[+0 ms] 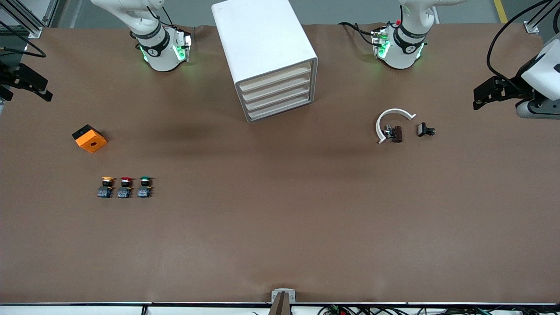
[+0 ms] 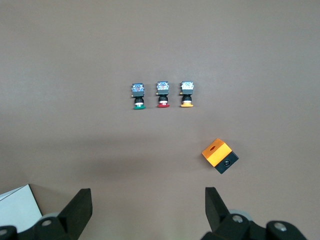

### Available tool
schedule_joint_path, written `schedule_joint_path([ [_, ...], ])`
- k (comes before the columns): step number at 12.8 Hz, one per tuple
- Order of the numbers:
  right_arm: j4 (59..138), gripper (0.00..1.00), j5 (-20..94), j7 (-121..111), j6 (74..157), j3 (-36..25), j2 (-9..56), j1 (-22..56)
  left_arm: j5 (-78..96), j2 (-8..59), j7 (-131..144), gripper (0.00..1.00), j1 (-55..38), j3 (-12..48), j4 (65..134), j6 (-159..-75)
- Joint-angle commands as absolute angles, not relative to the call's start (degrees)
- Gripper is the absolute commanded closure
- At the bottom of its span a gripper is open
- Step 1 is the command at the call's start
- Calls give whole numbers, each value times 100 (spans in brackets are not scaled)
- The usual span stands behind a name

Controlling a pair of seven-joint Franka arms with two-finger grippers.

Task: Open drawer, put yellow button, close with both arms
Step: 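Move the left gripper toward the white drawer cabinet's top drawer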

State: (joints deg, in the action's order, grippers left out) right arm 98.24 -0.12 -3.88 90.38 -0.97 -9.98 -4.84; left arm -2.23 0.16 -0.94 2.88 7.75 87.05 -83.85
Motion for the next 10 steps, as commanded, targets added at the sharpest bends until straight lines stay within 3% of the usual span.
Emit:
schedule_joint_path([
  [1,9888,0,-53,-466,9088,-26,-1072,-589,-334,-35,-114,0,316,765,8649,-8236],
  [10,9888,0,-53,-466,9114,-18,-1072,-589,412,474,384,0,194,826,8648,-8297],
])
